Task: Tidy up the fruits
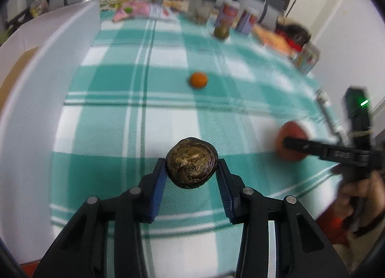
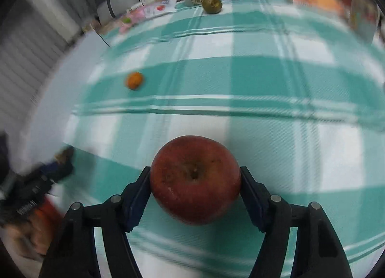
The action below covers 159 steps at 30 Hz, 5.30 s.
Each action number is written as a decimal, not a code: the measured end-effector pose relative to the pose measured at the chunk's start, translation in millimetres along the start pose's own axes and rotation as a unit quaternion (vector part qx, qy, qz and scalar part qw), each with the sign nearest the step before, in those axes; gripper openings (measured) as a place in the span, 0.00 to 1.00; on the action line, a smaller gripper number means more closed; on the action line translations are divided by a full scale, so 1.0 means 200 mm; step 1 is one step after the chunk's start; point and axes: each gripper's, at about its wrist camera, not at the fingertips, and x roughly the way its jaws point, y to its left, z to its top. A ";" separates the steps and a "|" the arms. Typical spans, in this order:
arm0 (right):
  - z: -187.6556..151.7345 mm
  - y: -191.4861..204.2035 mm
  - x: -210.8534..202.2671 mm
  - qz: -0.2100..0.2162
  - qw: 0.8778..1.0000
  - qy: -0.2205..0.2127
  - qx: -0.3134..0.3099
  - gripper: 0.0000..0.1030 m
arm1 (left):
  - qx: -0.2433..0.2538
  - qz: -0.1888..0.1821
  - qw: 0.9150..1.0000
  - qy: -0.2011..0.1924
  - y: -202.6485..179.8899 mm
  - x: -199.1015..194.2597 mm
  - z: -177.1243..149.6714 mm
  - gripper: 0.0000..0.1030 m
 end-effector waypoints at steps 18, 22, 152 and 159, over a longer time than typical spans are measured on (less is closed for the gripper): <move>0.47 1.95 0.23 0.177 0.954 0.019 -0.241 0.68 | -0.210 0.157 0.965 -0.010 1.40 -0.43 0.38 0.41; 0.46 2.19 0.51 0.104 0.947 0.037 -0.302 0.68 | -0.235 0.171 0.956 0.034 1.53 -0.32 0.34 0.42; 0.82 -0.08 0.26 -0.116 0.981 -0.105 -0.113 1.00 | 0.059 0.132 0.989 -0.040 0.02 0.56 0.15 0.91; 1.44 -0.11 0.55 -0.089 0.988 -0.119 -0.034 0.97 | 0.058 0.131 0.989 -0.041 0.02 0.57 0.15 0.91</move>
